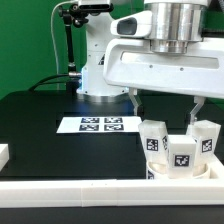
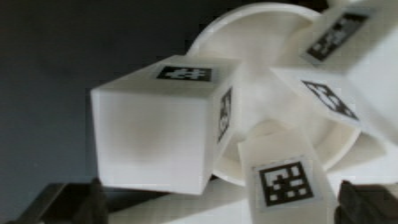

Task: Assemble stool

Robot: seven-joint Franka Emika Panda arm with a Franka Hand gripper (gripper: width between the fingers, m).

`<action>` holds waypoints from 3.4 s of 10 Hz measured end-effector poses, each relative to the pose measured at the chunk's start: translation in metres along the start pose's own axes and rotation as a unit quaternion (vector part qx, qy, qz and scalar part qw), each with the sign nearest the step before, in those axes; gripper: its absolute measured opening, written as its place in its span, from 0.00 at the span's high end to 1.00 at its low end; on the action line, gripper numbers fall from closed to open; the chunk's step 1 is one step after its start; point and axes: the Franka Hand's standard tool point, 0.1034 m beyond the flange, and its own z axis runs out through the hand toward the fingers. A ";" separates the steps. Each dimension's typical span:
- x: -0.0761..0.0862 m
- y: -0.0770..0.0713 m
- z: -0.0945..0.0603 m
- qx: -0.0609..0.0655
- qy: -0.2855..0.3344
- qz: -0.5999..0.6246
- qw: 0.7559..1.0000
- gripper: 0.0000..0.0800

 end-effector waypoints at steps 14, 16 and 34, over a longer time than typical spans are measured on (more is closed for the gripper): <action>0.001 0.010 -0.004 -0.032 -0.004 -0.488 0.872 0.19; -0.005 0.008 0.003 -0.032 0.000 -0.487 0.873 0.19; -0.018 0.016 0.021 -0.025 -0.023 -0.253 0.967 0.57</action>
Offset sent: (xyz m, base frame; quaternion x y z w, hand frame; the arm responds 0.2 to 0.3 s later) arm 0.0000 0.0000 0.0000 0.0000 0.0000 -0.1938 0.9810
